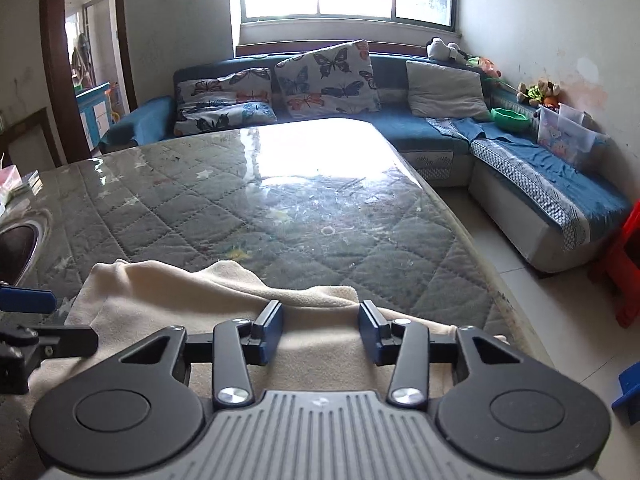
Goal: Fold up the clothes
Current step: 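Lower the folded hem onto the stack and open both grippers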
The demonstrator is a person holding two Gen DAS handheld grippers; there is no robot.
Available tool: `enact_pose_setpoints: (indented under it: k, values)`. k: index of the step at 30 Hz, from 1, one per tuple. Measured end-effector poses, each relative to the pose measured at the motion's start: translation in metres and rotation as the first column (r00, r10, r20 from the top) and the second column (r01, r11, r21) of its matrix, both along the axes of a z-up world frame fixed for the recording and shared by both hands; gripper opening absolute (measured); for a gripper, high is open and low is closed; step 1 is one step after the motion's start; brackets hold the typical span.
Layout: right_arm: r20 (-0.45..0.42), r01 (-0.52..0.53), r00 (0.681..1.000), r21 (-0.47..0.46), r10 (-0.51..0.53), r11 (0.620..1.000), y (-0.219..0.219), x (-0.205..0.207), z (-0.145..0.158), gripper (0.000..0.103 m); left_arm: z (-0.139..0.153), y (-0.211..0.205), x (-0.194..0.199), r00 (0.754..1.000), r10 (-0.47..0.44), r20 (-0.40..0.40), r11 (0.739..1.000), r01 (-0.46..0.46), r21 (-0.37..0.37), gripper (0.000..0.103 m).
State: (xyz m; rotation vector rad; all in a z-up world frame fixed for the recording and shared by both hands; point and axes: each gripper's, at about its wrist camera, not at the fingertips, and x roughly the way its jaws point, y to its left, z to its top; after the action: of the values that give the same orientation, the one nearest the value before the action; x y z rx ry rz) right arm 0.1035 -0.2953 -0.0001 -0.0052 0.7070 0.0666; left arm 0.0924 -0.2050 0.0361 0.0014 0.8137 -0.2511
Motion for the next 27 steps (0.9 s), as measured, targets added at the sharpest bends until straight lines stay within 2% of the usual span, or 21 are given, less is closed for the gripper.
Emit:
enact_pose_setpoints:
  k: [5,10,17,24,27]
  values:
    - [0.005,-0.010,1.000,-0.005,0.010,1.000,0.002,-0.015,0.010,0.059,0.003,-0.004,-0.009,1.000,-0.007,0.029,1.000,0.006,0.021,0.092]
    - [0.001,-0.034,0.999,0.003,0.034,0.999,0.007,-0.040,0.012,0.072,0.008,-0.006,-0.021,0.999,-0.016,0.052,0.999,0.014,0.036,0.099]
    - [0.024,-0.057,0.998,0.006,0.056,0.998,0.015,-0.084,0.016,0.080,0.008,-0.007,-0.035,0.998,-0.028,0.057,0.998,0.026,0.050,0.101]
    - [0.030,-0.045,0.998,-0.016,0.046,0.999,0.022,-0.100,0.014,0.082,-0.003,-0.008,-0.043,0.999,-0.040,0.018,0.997,0.038,0.073,0.102]
    - [0.033,-0.040,0.999,-0.025,0.041,0.999,0.025,-0.106,0.013,0.087,-0.003,-0.006,-0.049,0.999,-0.040,0.020,0.997,0.038,0.074,0.103]
